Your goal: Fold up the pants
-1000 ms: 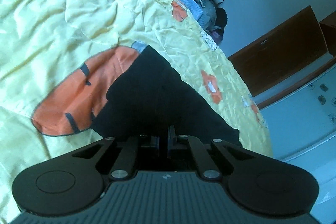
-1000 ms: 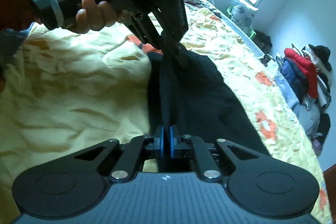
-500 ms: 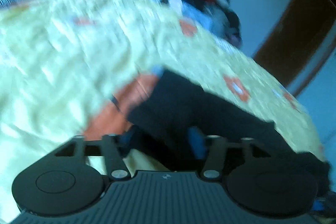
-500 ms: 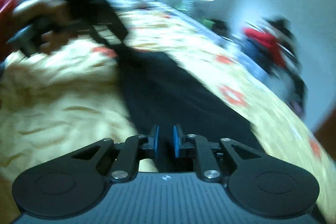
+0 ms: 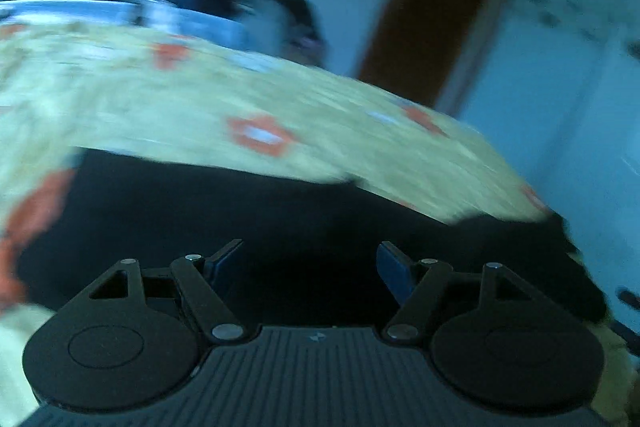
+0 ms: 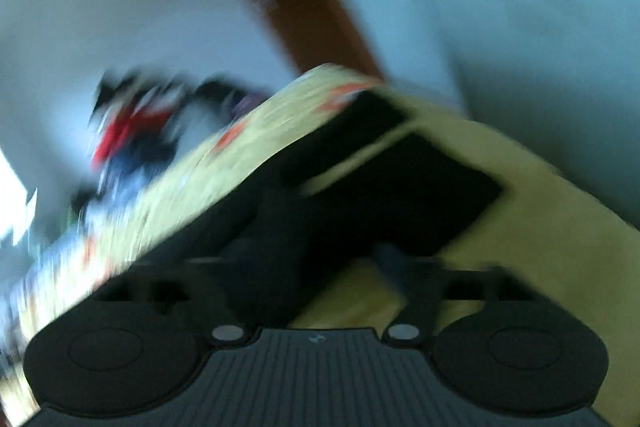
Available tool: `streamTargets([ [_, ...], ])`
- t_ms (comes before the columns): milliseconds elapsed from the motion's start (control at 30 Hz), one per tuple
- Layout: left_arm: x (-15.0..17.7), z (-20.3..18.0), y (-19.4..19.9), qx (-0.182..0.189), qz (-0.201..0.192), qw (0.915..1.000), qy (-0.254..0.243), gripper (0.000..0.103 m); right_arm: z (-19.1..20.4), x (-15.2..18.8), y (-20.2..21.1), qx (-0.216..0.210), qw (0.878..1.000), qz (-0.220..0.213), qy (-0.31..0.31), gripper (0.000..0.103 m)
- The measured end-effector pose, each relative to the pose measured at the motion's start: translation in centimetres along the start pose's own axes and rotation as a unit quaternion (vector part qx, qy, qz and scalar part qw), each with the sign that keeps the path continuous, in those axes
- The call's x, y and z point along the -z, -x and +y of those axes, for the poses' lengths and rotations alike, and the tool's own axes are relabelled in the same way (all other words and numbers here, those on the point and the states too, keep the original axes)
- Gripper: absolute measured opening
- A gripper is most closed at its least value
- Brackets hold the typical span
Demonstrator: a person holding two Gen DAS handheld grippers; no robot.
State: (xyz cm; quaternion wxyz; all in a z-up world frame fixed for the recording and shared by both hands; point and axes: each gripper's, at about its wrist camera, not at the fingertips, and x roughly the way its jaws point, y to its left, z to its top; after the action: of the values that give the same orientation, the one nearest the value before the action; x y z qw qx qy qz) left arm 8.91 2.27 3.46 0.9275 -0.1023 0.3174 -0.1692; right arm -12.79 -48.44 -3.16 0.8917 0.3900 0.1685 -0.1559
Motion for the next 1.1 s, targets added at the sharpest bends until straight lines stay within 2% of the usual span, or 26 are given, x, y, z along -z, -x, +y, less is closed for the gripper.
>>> streamTargets([
  [67, 1.1, -3.1, -1.7, 0.038, 0.012, 0.9983, -0.042, 0.075, -1.9, -0.4, 0.5, 0.005, 1.000, -0.014, -0.027, 0.090],
  [167, 2.7, -6.7, -3.8, 0.073, 0.021, 0.9923, -0.098, 0.076, -3.7, -0.8, 0.1, 0.035, 0.997, -0.026, -0.060, 0.090],
  [267, 4.3, -8.6, -5.5, 0.085, 0.038, 0.9872, -0.129, 0.076, -5.6, -1.0, -1.1, 0.021, 0.993, -0.031, -0.108, 0.089],
  [367, 5.7, -9.0, -6.3, 0.087, 0.046, 0.9855, -0.139, 0.079, -5.5, -1.9, -1.5, 0.040, 0.994, -0.035, -0.095, 0.087],
  [400, 6.0, -9.0, -6.6, 0.084, 0.049, 0.9854, -0.140, 0.079, -5.4, -1.8, -1.6, 0.045, 0.994, -0.037, -0.089, 0.083],
  [433, 6.1, -8.9, -6.9, 0.083, 0.052, 0.9856, -0.138, 0.079, -5.3, -1.7, -1.9, 0.049, 0.995, -0.036, -0.080, 0.059],
  [467, 6.3, -8.6, -7.1, 0.082, 0.055, 0.9861, -0.134, 0.079, -5.4, -1.7, -2.2, 0.051, 0.995, -0.030, -0.077, 0.023],
  [500, 6.4, -8.4, -7.3, 0.084, 0.057, 0.9865, -0.129, 0.079, -5.9, -1.8, -2.5, 0.049, 0.995, -0.024, -0.087, 0.012],
  [533, 6.3, -8.4, -7.2, 0.085, 0.057, 0.9868, -0.125, 0.079, -6.4, -1.5, -2.4, 0.042, 0.994, -0.027, -0.100, 0.008],
  [767, 6.1, -8.3, -7.1, 0.095, 0.048, 0.9867, -0.123, 0.083, -6.1, -3.1, 0.2, 0.097, 0.991, -0.086, -0.030, 0.008],
  [800, 6.3, -8.2, -7.2, 0.096, 0.046, 0.9864, -0.125, 0.085, -6.2, -3.4, 0.6, 0.104, 0.990, -0.087, -0.026, 0.008],
  [867, 6.6, -8.5, -7.2, 0.097, 0.040, 0.9857, -0.132, 0.087, -6.5, -3.7, 0.0, 0.112, 0.992, -0.055, -0.017, 0.008],
  [933, 6.8, -8.7, -7.1, 0.096, 0.035, 0.9843, -0.144, 0.089, -6.8, -3.5, -0.5, 0.138, 0.989, -0.048, -0.017, 0.009],
  [1000, 7.2, -8.9, -7.1, 0.094, 0.031, 0.9827, -0.157, 0.090, -7.2, -3.4, -0.6, 0.160, 0.986, -0.042, -0.030, 0.017],
  [1033, 7.3, -8.9, -7.0, 0.094, 0.028, 0.9821, -0.161, 0.091, -7.2, -3.5, -0.5, 0.173, 0.983, -0.051, -0.034, 0.029],
  [1067, 7.4, -9.0, -7.0, 0.094, 0.026, 0.9815, -0.165, 0.092, -6.8, -3.7, 0.1, 0.191, 0.978, -0.073, -0.034, 0.040],
  [1100, 7.5, -9.0, -7.1, 0.096, 0.027, 0.9809, -0.167, 0.094, -6.1, -3.9, 0.7, 0.212, 0.972, -0.103, -0.021, 0.042],
])
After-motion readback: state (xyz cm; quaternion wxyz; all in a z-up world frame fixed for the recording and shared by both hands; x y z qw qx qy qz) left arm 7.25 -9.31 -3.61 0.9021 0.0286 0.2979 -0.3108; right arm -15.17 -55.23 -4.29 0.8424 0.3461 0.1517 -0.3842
